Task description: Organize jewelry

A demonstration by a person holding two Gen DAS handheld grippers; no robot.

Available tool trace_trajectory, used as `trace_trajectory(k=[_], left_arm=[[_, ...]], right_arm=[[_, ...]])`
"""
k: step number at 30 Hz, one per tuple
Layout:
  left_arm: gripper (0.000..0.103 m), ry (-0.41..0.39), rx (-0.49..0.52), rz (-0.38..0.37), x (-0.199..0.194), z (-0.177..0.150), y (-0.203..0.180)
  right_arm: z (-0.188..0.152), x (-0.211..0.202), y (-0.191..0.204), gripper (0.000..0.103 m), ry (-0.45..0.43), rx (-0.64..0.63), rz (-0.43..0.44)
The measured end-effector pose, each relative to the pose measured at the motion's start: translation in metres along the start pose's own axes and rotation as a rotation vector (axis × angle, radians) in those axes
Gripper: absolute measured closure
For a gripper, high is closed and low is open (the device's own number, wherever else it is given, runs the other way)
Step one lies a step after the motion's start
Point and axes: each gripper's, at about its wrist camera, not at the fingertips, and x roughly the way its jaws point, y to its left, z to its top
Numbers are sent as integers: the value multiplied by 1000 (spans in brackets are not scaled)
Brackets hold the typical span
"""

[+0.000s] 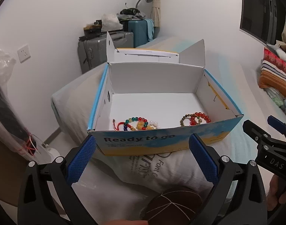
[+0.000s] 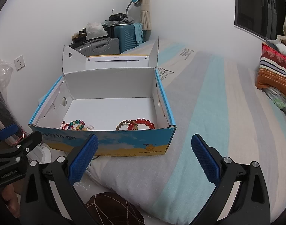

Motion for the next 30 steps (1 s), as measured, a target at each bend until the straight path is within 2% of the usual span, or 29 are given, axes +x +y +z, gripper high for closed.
trace_trajectory(k=[4, 12, 26, 30], left_arm=[[6, 8, -5, -17, 1, 0, -2], [6, -12, -7, 7, 0, -1, -1], [6, 4, -23, -29, 1, -1, -1], [6, -1, -20, -16, 0, -2, -1]], right_arm=[[0, 1, 1, 7, 3, -1, 3], [-1, 3, 2, 7, 9, -2, 5], [-2, 3, 3, 7, 14, -4, 8], [-3, 4, 4, 7, 15, -4, 8]])
